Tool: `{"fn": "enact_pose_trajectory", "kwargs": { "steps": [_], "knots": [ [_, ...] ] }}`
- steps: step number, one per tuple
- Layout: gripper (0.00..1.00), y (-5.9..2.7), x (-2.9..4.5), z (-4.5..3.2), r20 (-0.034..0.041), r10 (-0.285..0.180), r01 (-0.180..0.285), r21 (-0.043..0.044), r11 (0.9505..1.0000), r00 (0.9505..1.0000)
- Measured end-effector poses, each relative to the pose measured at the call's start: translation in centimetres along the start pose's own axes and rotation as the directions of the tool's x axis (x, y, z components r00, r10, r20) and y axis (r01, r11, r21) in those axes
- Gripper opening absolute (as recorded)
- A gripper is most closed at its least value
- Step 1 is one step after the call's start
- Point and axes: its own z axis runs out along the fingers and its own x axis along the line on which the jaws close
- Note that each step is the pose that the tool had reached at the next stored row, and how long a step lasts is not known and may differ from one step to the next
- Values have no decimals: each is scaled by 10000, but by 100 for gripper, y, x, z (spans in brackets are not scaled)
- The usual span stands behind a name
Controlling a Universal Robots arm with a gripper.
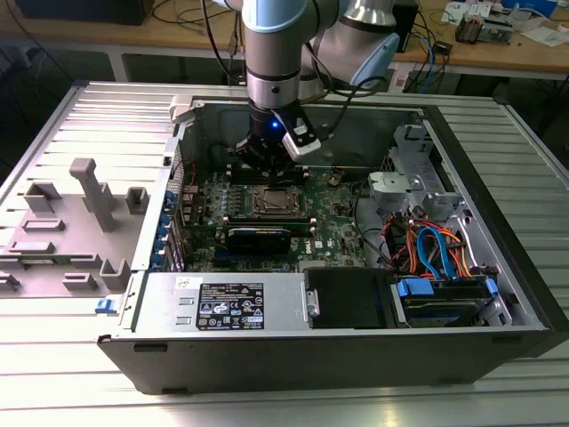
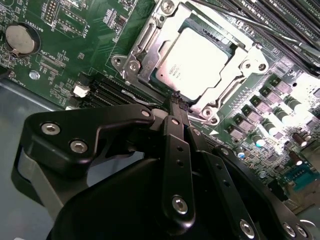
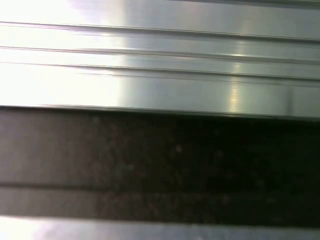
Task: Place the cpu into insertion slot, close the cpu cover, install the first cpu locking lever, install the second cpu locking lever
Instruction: 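Install the first cpu locking lever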
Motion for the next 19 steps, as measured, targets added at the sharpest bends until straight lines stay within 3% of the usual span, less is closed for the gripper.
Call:
{"fn": "enact_pose_trajectory", "kwargs": {
  "steps": [5,19],
  "knots": [
    [11,-1,-5,0,-1,-46,46,-6,10000,10000],
    [11,15,-111,4,1,-77,77,-8,10000,10000]
  ]
}}
